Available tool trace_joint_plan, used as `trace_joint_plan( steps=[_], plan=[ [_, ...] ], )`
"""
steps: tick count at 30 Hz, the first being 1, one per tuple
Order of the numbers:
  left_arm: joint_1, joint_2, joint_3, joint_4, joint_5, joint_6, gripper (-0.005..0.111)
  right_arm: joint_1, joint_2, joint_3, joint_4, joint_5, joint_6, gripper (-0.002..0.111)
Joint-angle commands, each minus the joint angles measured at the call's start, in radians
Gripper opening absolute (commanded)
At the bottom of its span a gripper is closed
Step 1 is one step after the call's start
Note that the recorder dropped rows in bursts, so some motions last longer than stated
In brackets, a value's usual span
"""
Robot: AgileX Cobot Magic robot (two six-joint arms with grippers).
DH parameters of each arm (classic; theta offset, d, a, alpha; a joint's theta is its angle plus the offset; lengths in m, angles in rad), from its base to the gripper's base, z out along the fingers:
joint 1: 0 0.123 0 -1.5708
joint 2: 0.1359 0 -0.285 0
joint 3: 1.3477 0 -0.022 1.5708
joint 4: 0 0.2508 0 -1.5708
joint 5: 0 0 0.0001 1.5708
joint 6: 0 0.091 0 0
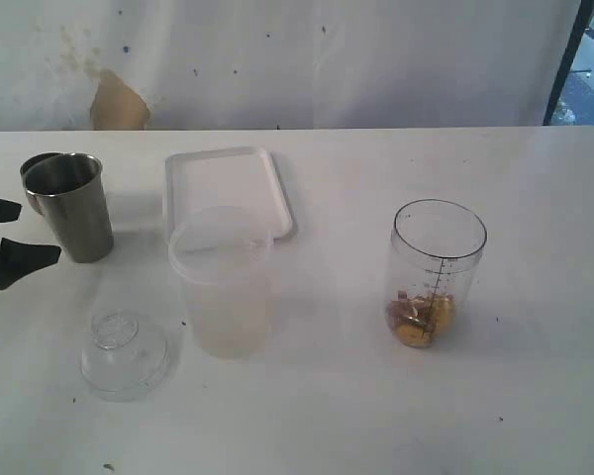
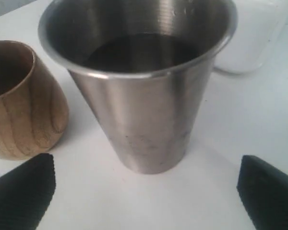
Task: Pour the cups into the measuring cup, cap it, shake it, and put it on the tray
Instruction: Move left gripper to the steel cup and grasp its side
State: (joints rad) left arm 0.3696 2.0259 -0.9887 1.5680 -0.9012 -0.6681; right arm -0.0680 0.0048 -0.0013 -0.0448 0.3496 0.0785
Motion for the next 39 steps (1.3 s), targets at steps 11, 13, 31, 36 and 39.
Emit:
trace_joint_plan(
  steps=[11, 13, 31, 36, 39],
  plan=[
    [-0.064, 0.097, 0.0, -0.249, -0.134, 0.107, 0.105, 0.003, -0.005, 0.001, -0.003, -0.005, 0.004, 0.0],
    [-0.069, 0.112, 0.0, -0.303, -0.148, 0.151, 0.105, 0.003, -0.005, 0.001, -0.003, -0.005, 0.004, 0.0],
    [-0.119, 0.218, -0.006, -0.591, -0.32, 0.333, 0.105, 0.003, -0.005, 0.001, -0.003, -0.005, 0.004, 0.0],
    [-0.167, 0.218, -0.04, -0.591, -0.32, 0.326, 0.105, 0.003, -0.005, 0.001, -0.003, -0.005, 0.004, 0.0],
    [-0.187, 0.218, -0.058, -0.62, -0.32, 0.326, 0.105, 0.003, -0.005, 0.001, -0.003, -0.005, 0.004, 0.0]
  ],
)
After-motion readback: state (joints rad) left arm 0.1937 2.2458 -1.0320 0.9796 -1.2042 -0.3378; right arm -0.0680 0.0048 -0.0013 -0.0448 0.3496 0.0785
